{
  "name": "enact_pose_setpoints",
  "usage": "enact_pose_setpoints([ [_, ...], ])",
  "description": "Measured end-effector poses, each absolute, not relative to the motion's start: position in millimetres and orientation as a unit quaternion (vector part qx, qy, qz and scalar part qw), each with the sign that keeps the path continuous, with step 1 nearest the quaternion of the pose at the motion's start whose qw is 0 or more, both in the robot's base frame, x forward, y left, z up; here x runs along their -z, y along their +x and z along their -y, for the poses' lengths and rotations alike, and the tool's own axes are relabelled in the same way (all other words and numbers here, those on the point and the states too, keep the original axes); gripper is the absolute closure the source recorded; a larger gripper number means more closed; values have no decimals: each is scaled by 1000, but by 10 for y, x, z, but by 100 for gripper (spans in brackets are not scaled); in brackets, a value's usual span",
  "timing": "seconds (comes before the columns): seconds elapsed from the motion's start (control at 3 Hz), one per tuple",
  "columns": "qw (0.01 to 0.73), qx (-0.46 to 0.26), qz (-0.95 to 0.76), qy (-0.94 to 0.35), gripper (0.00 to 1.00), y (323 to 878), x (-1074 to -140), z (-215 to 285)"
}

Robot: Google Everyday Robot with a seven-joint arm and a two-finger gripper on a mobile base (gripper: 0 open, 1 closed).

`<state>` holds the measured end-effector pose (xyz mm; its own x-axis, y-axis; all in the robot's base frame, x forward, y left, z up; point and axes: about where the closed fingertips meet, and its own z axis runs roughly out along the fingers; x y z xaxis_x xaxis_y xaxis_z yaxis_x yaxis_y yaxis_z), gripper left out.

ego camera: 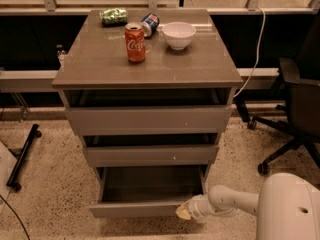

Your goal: Close bottom drawer

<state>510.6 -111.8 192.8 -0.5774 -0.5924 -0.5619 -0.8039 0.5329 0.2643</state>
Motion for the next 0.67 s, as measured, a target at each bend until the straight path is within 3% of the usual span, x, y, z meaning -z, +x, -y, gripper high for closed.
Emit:
enact_pose_setpoints([
  [0.67, 229, -248, -855, -394, 100, 5189, -1864, 1106],
])
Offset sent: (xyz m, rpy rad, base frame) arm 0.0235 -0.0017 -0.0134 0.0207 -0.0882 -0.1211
